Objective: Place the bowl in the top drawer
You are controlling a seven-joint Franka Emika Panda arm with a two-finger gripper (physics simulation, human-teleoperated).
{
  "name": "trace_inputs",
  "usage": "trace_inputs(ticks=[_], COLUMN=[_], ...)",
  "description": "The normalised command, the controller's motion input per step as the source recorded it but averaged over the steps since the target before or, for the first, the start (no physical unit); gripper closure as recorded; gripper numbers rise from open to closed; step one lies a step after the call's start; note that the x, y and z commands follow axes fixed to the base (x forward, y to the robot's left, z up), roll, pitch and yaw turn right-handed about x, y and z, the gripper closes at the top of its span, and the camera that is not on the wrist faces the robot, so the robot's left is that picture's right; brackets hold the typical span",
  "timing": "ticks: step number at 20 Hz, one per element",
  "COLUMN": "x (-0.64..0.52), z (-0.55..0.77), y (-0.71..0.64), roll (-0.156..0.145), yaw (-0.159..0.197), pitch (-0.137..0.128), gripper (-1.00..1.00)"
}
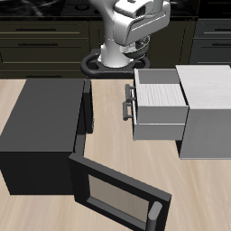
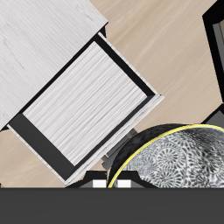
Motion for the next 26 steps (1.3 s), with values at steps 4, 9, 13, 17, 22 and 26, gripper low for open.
trace_inputs(ticks=[4,9,13,17,22,26], x=[0.18,0.07,0.09,0.02,-0.05,-0.07], z=[0.02,0.00,-0.11,-0.10,-0.16,-0.23], y=[0.01,0.18,0.23,0.20,0.29,0.31], roll=[-0.039,0.012,0.011,0.007,0.016,0.017], yaw=[0.202,0.168,0.158,0.083,0.070,0.031], pitch=[-0.020,-0.031,-0.003,0.007,0.017,0.031], gripper=[1.00,1.00,1.00,1.00,1.00,1.00])
